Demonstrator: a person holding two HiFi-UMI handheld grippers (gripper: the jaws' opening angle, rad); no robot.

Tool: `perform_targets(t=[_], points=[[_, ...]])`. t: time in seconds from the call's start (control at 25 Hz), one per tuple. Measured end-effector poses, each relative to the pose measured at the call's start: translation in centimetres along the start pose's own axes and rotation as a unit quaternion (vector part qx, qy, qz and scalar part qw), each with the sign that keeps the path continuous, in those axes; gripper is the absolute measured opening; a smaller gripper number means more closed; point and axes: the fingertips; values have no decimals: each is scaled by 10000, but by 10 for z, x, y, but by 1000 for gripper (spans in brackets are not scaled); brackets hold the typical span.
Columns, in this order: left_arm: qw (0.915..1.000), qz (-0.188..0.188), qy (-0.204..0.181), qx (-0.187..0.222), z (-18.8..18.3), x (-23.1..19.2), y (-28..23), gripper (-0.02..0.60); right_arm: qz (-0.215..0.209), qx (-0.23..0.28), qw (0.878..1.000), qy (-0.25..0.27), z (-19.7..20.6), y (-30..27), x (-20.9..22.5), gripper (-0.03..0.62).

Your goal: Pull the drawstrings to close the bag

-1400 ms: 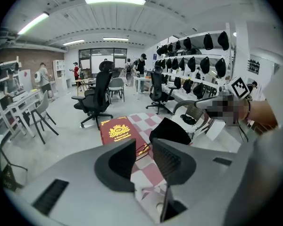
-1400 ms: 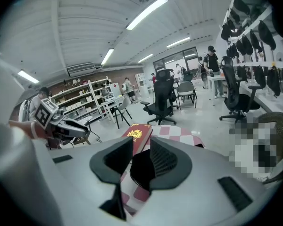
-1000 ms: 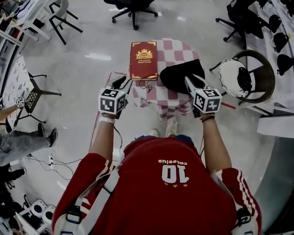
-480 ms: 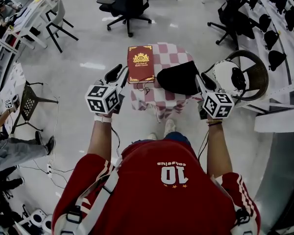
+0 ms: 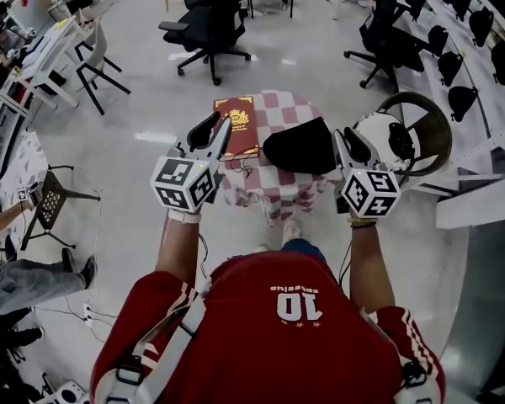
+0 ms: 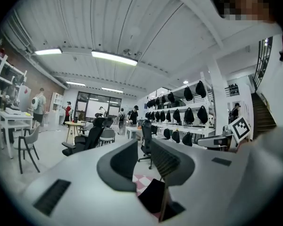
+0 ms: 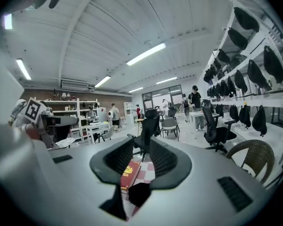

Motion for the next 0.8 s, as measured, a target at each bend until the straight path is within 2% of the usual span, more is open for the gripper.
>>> perform_targets(t=[0.2,0.32,0.6,0.8], points=[[9994,-54,-151,318,-24,17,4,38,166,328,9993,50,-25,18,-13,101],[9991,4,-251,356,-31,25,4,27,214,480,9985,145,-38,25,-19,100],[9993,39,-97,368,-28,26,6,15,261,640,9973,264,-50,34,-32,75],[9989,-55,-302,355,-28,29,7,9,364,586,9965,463,-46,36,-32,62]])
Point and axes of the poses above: the fingertips, and each gripper's own axes: y backward along the fingers, x to its right, z out of its underside, and after that the axes turned 2 degrees about -x, right-handed
